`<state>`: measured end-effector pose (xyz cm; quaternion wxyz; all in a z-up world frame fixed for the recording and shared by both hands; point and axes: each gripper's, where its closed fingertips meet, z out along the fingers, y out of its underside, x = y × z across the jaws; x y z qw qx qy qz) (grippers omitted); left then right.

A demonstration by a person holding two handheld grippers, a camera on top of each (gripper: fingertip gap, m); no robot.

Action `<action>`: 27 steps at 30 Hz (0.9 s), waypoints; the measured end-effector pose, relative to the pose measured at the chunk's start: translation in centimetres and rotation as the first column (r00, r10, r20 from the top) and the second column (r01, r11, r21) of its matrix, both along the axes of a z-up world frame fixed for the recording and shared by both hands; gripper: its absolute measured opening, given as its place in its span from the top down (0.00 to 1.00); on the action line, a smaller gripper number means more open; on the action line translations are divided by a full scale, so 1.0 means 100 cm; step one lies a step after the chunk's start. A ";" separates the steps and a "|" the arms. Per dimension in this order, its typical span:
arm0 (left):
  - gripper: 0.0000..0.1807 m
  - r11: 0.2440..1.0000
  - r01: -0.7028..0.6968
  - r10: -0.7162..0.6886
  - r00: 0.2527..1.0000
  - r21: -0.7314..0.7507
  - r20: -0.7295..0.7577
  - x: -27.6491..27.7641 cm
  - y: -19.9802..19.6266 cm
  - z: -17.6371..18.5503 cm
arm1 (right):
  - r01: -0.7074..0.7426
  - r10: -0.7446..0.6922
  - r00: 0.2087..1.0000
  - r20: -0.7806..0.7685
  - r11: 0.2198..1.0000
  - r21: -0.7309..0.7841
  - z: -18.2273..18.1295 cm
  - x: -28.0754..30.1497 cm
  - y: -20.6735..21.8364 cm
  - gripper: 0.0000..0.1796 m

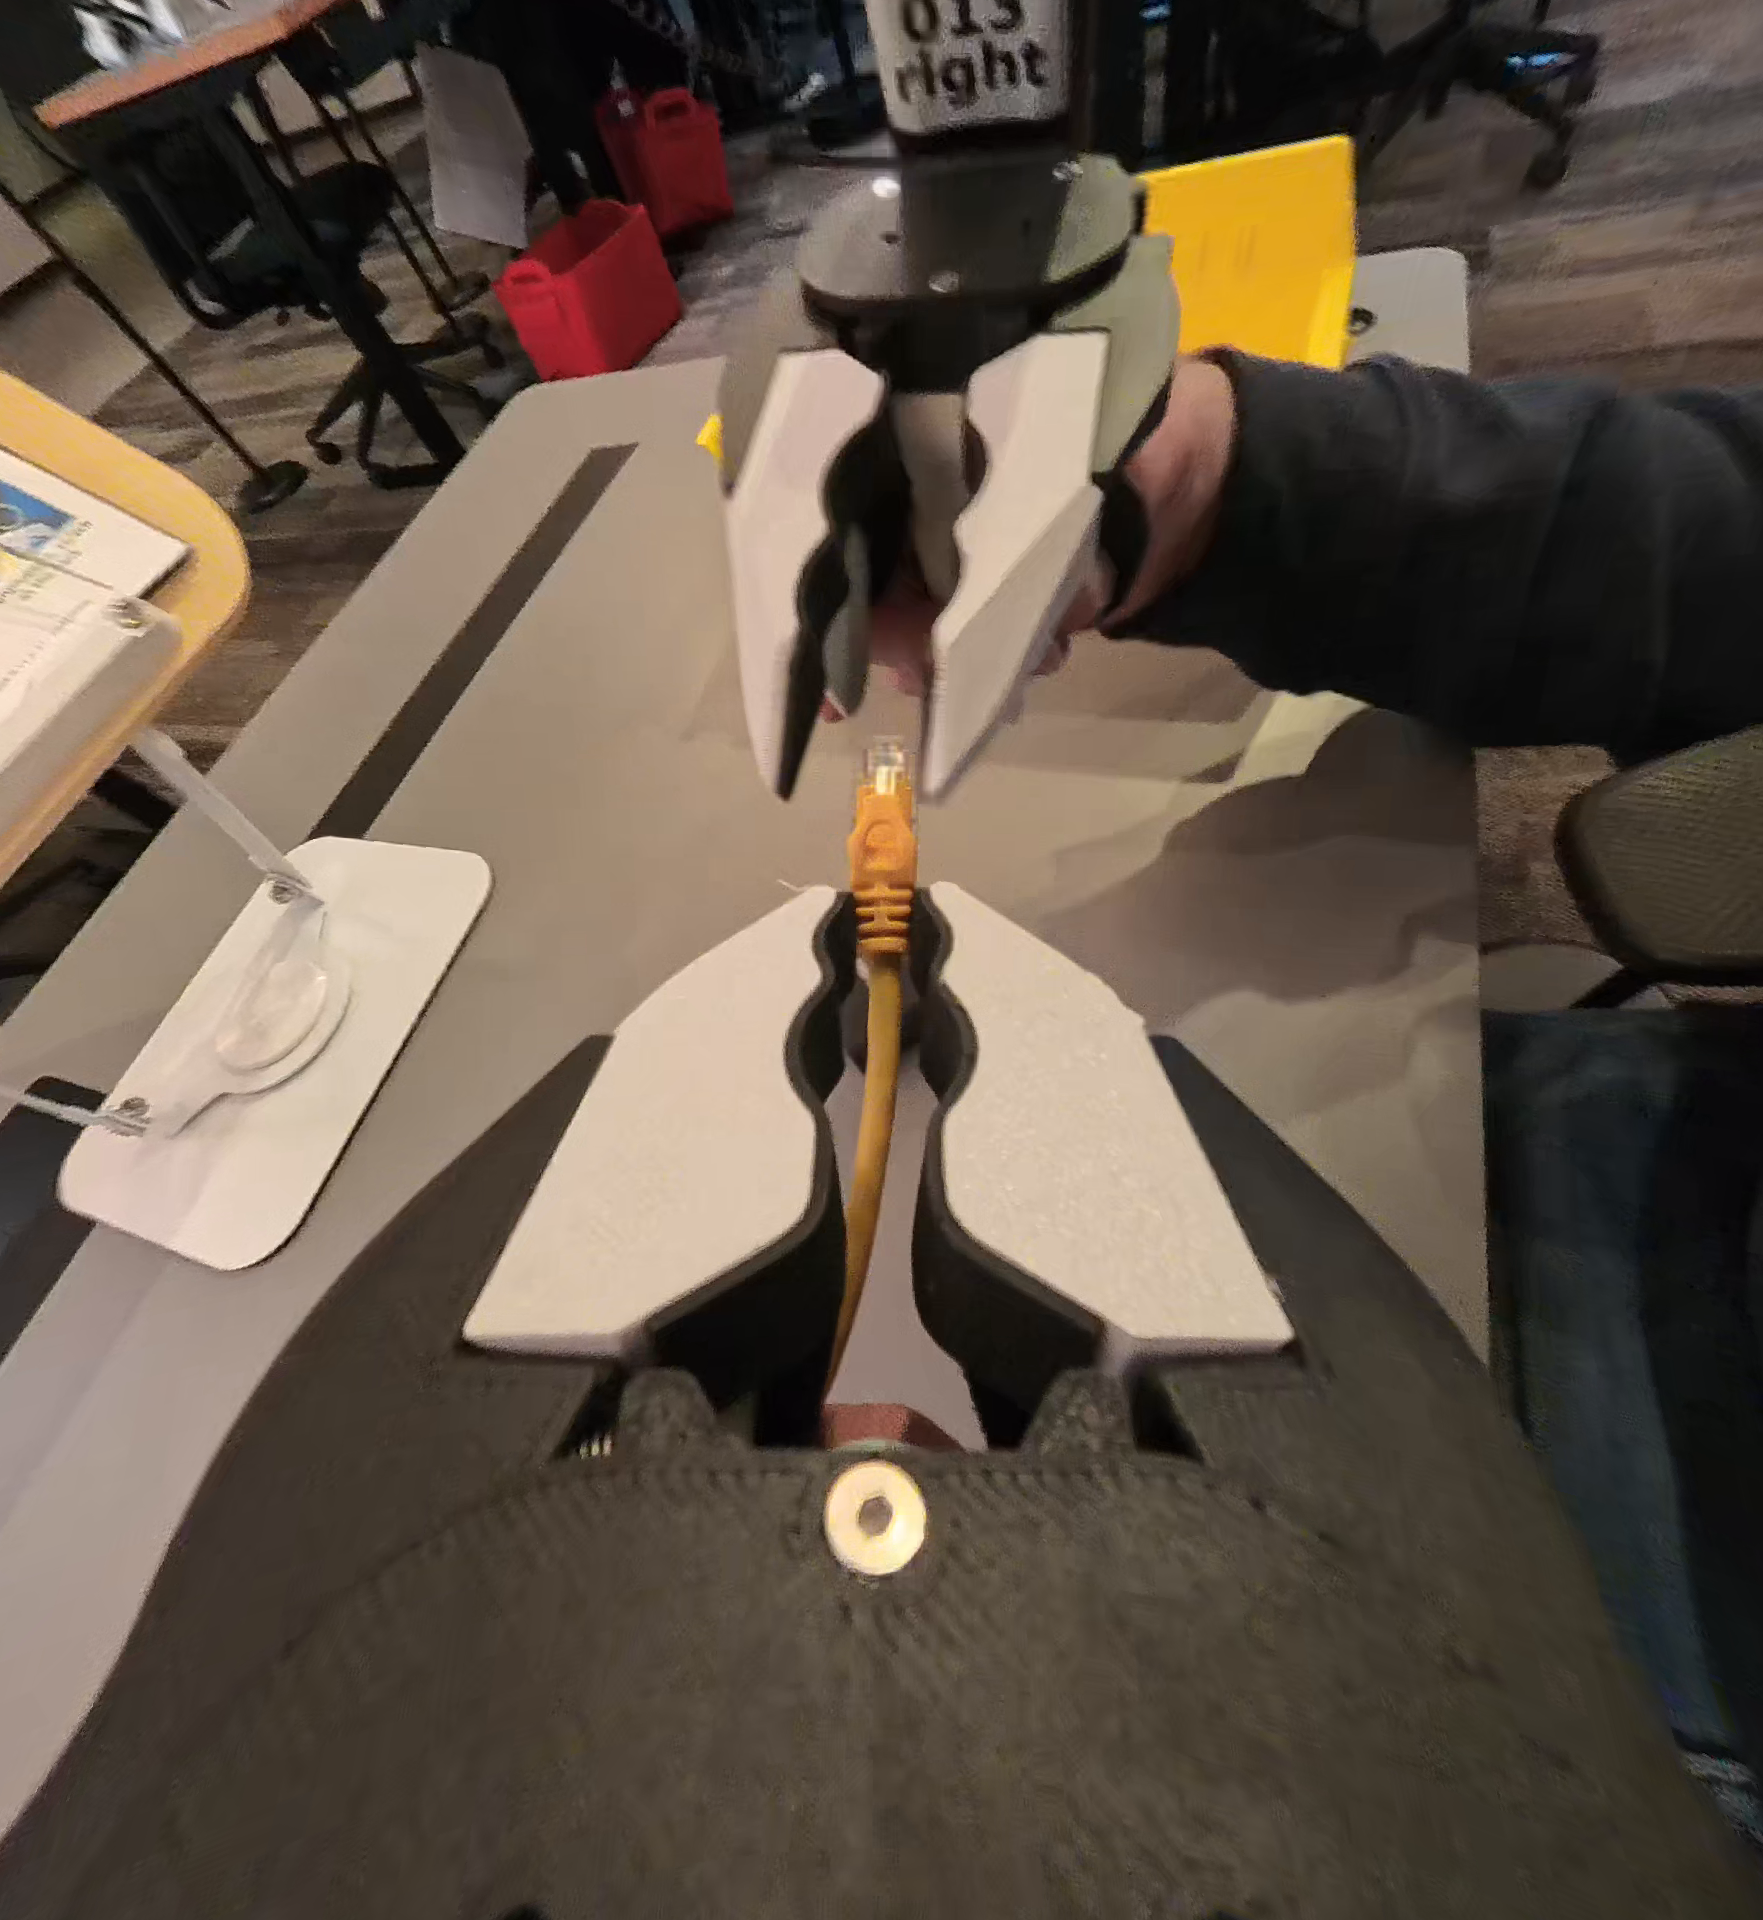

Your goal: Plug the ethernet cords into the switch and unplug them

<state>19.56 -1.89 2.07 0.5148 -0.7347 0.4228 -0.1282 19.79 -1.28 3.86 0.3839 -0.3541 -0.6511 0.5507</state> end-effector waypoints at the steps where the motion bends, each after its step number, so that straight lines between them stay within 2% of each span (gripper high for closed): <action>1: 0.95 1.000 0.000 0.000 1.000 0.002 -0.009 0.001 0.000 -0.001 | 0.001 -0.002 1.000 0.025 0.999 0.034 -0.004 0.000 -0.001 0.89; 2: 0.95 1.000 -0.012 0.012 0.999 0.007 -0.031 0.000 0.001 -0.003 | -0.008 0.005 0.999 0.042 0.998 0.064 -0.006 0.000 -0.003 0.92; 7: 0.95 1.000 0.014 -0.014 1.000 0.003 -0.002 0.004 0.000 0.001 | -0.048 0.037 0.992 0.116 0.995 0.091 -0.018 -0.002 -0.008 0.92; 11: 0.95 1.000 0.023 -0.023 1.000 0.002 -0.012 0.003 -0.001 0.006 | -0.055 0.051 0.997 0.063 0.996 0.074 -0.012 -0.002 -0.011 0.94; 14: 0.95 1.000 0.026 -0.026 0.999 -0.001 -0.041 0.003 -0.001 0.004 | -0.049 0.044 0.996 0.072 0.997 0.065 -0.012 -0.001 -0.008 0.88; 19: 0.95 1.000 0.023 -0.024 0.998 -0.007 -0.055 0.005 0.001 0.000 | -0.051 0.044 0.996 0.075 0.994 0.099 -0.012 0.001 -0.009 0.94; 22: 0.95 1.000 0.011 -0.011 1.000 0.005 -0.023 0.005 0.003 0.004 | -0.046 0.043 0.998 0.041 0.996 0.074 -0.008 0.001 -0.008 0.94; 24: 0.93 1.000 -0.011 0.009 0.998 0.028 0.059 0.005 0.005 0.015 | -0.050 0.050 0.998 -0.026 0.999 0.011 0.002 0.003 -0.005 0.94; 27: 0.85 0.999 -0.045 0.040 0.981 0.022 0.189 0.003 0.007 0.027 | -0.063 0.053 0.992 -0.118 0.995 -0.078 0.008 0.004 -0.002 0.94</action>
